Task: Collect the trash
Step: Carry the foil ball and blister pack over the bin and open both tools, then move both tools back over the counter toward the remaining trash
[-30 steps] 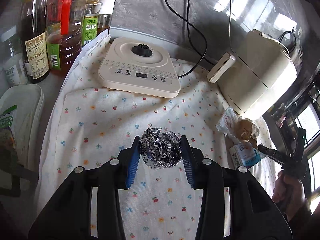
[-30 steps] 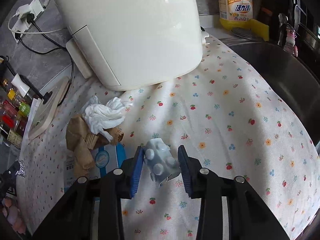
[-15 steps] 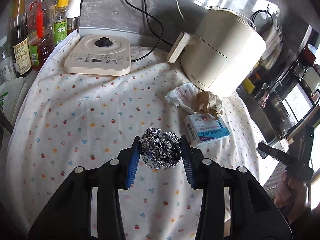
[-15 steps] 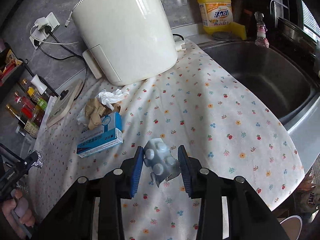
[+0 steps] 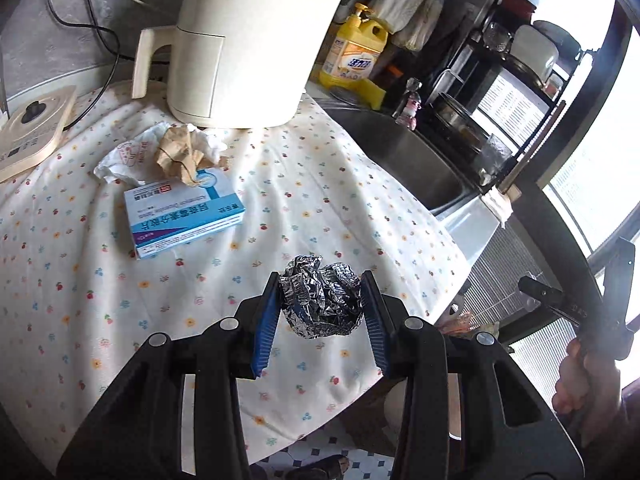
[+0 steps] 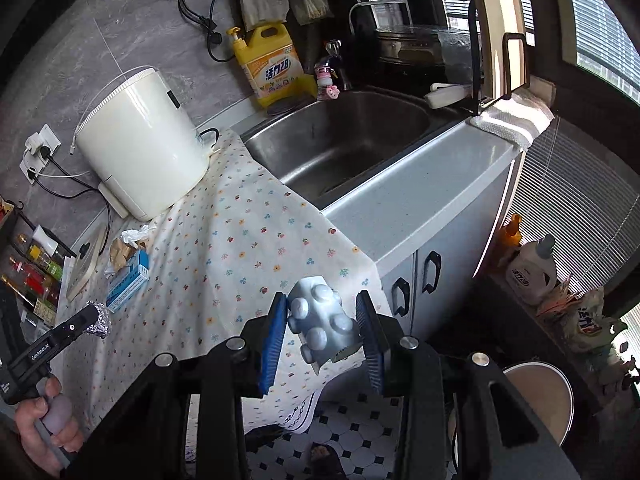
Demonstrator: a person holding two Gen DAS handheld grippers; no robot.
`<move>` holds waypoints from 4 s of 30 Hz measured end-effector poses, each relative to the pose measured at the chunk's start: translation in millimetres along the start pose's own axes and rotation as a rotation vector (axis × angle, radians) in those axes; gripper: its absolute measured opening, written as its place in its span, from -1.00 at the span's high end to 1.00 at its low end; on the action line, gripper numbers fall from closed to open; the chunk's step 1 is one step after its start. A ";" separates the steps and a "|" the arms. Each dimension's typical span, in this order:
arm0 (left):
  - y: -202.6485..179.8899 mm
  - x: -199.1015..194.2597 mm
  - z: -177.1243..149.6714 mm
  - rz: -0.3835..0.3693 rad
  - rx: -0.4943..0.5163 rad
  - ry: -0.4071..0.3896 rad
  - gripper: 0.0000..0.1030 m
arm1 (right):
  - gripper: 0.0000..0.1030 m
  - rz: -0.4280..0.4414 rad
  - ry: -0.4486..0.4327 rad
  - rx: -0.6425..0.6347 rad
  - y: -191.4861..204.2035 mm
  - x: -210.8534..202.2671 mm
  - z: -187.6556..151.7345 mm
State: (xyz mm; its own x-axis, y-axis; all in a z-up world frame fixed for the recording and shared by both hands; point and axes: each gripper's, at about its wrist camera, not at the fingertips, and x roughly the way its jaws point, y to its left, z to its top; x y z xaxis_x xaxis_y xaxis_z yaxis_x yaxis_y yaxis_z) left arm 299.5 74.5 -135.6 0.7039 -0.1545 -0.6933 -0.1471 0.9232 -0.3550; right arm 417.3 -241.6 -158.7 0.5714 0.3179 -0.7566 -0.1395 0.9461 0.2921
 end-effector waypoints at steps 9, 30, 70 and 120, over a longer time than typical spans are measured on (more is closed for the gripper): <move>-99.7 47.6 -13.3 -0.159 0.164 0.107 0.23 | 0.30 -0.146 -0.030 0.197 -98.8 -48.5 -41.7; -289.0 129.5 -100.9 -0.381 0.421 0.321 0.23 | -0.28 -0.338 0.040 0.453 -251.8 -102.9 -136.5; -369.3 168.0 -139.2 -0.399 0.513 0.386 -0.68 | -0.39 -0.363 0.020 0.511 -282.0 -146.3 -171.5; 130.8 -69.8 20.0 0.135 -0.022 -0.126 -0.87 | -0.65 0.147 0.029 -0.119 191.9 55.9 -33.3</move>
State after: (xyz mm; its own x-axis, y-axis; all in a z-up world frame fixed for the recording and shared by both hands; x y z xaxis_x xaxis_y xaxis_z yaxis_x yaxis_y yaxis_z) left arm 245.0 213.0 -121.0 0.7577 0.0169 -0.6524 -0.2605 0.9244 -0.2786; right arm 395.5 -40.2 -164.4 0.5148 0.4531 -0.7278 -0.3154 0.8895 0.3307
